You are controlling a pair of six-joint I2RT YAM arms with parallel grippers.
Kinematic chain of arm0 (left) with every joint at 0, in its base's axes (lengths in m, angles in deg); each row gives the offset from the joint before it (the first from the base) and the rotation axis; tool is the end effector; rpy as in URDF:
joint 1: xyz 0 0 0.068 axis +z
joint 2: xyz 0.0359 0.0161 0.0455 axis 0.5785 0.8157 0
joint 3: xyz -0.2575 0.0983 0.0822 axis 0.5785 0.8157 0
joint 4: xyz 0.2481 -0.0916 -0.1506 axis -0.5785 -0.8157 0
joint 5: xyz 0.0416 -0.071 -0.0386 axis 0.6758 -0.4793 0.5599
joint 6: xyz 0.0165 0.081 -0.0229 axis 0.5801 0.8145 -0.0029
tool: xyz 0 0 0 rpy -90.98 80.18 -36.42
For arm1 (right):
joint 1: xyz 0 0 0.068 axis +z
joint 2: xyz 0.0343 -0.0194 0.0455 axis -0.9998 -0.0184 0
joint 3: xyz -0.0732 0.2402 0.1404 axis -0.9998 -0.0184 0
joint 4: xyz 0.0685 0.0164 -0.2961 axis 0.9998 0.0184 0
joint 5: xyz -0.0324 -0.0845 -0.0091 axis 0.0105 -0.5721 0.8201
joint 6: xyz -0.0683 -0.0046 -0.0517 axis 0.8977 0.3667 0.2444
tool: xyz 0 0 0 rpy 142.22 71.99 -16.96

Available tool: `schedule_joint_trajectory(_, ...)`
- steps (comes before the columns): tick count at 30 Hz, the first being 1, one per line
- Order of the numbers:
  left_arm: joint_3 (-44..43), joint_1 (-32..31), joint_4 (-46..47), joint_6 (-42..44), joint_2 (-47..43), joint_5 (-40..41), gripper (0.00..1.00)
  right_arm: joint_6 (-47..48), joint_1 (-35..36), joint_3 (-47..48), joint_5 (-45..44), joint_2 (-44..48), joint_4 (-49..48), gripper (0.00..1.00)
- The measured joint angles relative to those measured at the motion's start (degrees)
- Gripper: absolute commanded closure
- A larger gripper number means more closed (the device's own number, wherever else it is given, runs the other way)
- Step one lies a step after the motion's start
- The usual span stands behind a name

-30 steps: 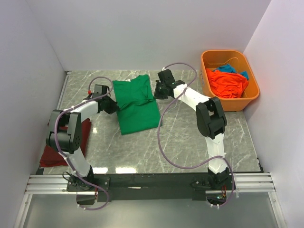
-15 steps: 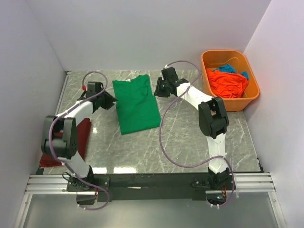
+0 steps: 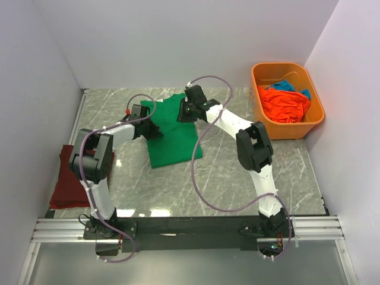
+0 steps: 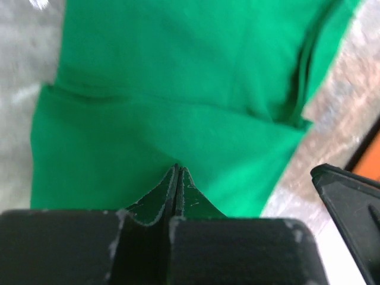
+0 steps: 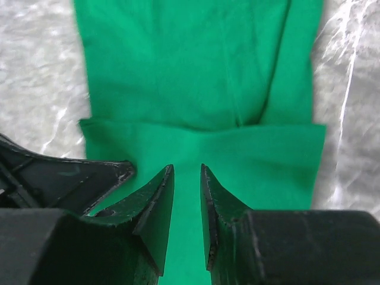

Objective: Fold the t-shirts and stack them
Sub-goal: Fold the tshirt

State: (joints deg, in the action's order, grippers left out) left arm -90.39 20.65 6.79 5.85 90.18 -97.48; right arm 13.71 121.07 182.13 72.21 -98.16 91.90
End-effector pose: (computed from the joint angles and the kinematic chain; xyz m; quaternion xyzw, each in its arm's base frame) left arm 0.4393 -0.1256 0.1182 -0.3376 0.8716 -0.2619 0.2402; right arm 0.4990 0.3250 0.1852 -0.0446 0.9138 0.2567 0.3115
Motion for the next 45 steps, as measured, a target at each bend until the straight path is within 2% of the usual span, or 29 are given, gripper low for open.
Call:
schedule_joint_trajectory(8,-2.3,1.0,0.3,-1.4,4.6,0.3,0.99,0.8,-0.7,3.7,-1.0,-8.1,3.0,0.63)
schedule_joint_trajectory(13,-2.3,1.0,0.8,-2.3,4.9,0.4,0.99,1.2,-0.7,4.3,-3.3,-8.1,4.2,0.58)
schedule_joint_trajectory(17,-2.3,0.8,1.1,-2.3,4.9,0.6,0.99,1.2,-0.4,1.0,-4.4,-6.3,2.5,0.56)
schedule_joint_trajectory(23,-0.9,-0.4,3.0,-2.4,4.5,1.7,0.99,1.0,0.0,-9.6,-6.3,-0.4,-1.8,0.56)
schedule_joint_trajectory(29,7.3,-3.3,7.5,-3.4,-0.4,2.1,0.99,-0.4,0.7,-25.3,-6.4,9.0,-7.8,0.56)
schedule_joint_trajectory(38,22.7,-12.5,10.9,-6.4,-12.4,4.6,0.99,-3.1,5.9,-46.3,-8.2,23.2,-15.0,0.56)
schedule_joint_trajectory(45,29.1,-19.2,7.7,-8.4,-20.1,5.9,0.98,-6.8,12.3,-61.9,-8.6,36.1,-17.3,0.56)
